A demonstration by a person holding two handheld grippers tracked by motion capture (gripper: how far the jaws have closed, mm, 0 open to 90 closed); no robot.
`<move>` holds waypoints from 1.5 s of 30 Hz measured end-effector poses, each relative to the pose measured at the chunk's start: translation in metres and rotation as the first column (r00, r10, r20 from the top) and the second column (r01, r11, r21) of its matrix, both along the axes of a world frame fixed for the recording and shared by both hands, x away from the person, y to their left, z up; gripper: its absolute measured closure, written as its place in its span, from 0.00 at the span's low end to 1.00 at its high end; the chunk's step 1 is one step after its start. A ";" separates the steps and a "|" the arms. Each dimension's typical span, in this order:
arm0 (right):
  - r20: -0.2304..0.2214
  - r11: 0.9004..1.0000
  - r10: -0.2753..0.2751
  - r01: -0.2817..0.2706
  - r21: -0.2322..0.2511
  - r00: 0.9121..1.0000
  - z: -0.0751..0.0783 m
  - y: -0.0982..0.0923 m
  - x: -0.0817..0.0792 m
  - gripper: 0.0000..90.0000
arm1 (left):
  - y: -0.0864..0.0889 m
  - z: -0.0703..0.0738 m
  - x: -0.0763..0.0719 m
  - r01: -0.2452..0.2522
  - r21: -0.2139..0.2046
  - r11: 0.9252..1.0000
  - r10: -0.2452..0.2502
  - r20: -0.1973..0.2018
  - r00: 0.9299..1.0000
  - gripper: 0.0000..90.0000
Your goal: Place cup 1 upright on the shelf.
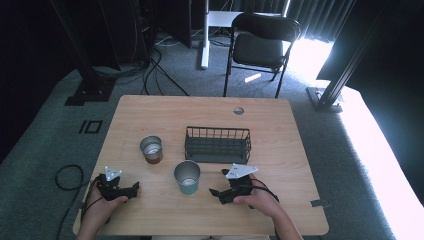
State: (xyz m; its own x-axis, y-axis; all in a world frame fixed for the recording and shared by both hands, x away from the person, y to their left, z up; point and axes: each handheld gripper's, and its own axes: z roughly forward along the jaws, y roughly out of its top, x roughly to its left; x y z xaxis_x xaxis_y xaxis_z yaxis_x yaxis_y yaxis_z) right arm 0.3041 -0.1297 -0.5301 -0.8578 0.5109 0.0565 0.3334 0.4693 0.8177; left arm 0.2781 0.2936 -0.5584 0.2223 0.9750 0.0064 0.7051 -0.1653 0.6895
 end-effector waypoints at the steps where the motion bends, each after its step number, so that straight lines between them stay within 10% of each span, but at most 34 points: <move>1: 0.000 1.000 0.007 -0.007 0.004 1.000 0.000 0.003 0.000 0.15 | 0.000 0.000 0.000 0.000 0.000 1.000 0.000 0.000 1.000 0.02; 26: 0.085 0.986 0.135 -0.142 0.088 0.987 0.005 0.055 -0.003 0.15 | 0.000 0.000 0.000 0.000 -0.001 1.000 0.000 0.000 1.000 0.02; 45: 0.147 0.978 0.111 -0.134 0.161 0.983 0.003 0.077 0.005 0.14 | 0.000 0.000 0.000 0.000 -0.001 1.000 0.000 0.000 1.000 0.02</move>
State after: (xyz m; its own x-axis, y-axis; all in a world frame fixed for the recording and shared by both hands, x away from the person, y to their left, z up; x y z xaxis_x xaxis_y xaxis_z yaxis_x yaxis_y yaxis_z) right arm 0.3092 -0.0530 -0.5270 -0.9188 0.3945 0.0108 0.1613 0.3504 0.9226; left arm 0.2781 0.2936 -0.5584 0.2221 0.9750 0.0060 0.7050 -0.1648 0.6898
